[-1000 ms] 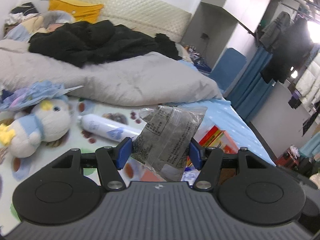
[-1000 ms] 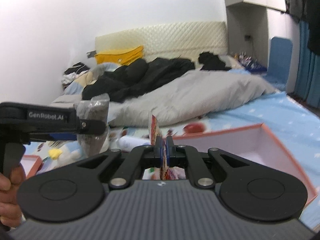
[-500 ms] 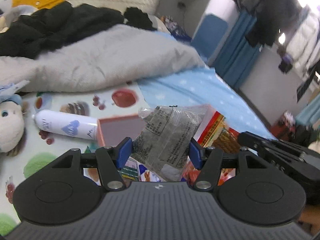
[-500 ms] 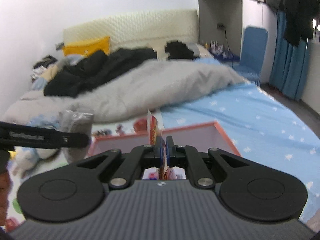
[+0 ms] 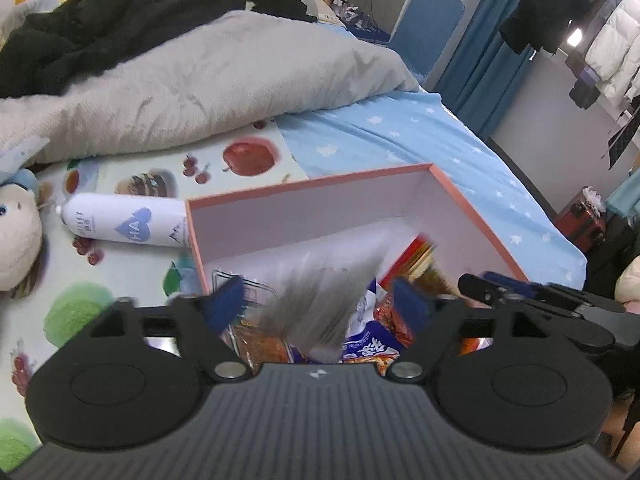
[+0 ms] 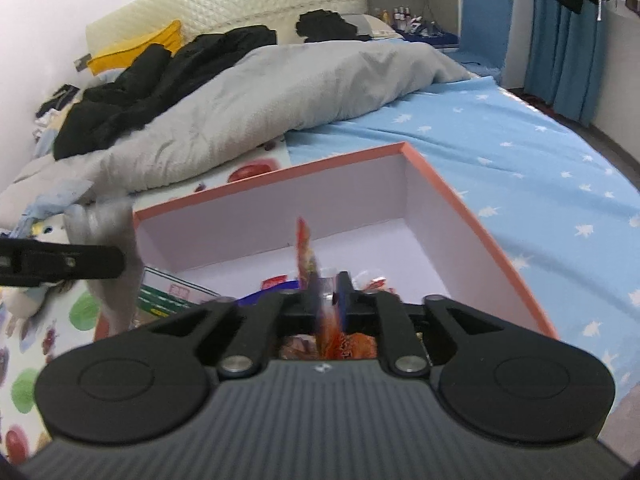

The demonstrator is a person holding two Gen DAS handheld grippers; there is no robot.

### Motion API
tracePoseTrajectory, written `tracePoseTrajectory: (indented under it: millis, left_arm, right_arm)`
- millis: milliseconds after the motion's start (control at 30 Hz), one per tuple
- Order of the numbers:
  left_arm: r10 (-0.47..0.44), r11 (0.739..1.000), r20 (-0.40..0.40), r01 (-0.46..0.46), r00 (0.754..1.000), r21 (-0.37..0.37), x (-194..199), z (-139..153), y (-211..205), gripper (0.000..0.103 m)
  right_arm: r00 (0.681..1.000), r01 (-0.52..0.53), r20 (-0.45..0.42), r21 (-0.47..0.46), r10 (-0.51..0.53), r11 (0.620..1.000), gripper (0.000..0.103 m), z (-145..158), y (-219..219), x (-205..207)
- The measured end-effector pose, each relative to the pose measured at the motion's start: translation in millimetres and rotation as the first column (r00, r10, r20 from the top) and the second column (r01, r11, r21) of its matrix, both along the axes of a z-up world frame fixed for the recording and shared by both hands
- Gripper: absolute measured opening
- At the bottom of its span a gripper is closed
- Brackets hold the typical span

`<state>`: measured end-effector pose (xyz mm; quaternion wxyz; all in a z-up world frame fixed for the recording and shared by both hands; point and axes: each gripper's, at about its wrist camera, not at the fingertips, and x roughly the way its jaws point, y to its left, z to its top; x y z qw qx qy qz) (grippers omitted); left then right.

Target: Organize snacks

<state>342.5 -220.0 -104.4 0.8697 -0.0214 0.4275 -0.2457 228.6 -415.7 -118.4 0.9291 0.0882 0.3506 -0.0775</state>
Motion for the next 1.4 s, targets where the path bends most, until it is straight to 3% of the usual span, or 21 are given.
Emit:
tracePoseTrajectory:
  millis: [33,67,400,767,1067,1400]
  left_arm:
    - [-0.001,1.0,0.012,0.001,1.0,-0.002,-1,4,1,0.09]
    - [-0.005,1.0,0.023,0.005,1.0,-0.005,-2,8,3,0.092]
    - [0.014,1.0,0.158,-0.012,0.987,-0.014,-38,72,28,0.097]
    - [0.019,1.0,0.31,-0.011,0.951,-0.028,-105,121,54,0.101]
    - [0.07,0.997,0.308,-0.075,0.949,0.004,-144,123,77,0.102]
    - [0.091,0.995,0.284,-0.097,0.955,0.006,-186,99,96,0.102]
  right_arm:
    - [1.0,0.0,0.013,0.005,0.0,1.0,0.067,3,-1,-1]
    - [0.999,-0.003,0.032,0.004,0.003,1.0,0.07,6,-1,-4]
    - [0.984,-0.013,0.176,-0.009,0.014,1.0,0.071,65,10,-42]
    - [0.951,-0.036,0.308,-0.01,0.038,0.999,0.071,113,32,-97]
    - [0.954,-0.045,0.294,-0.049,0.057,0.998,0.071,114,47,-128]
    - [0.966,-0.007,0.26,-0.017,0.011,1.0,0.071,102,53,-159]
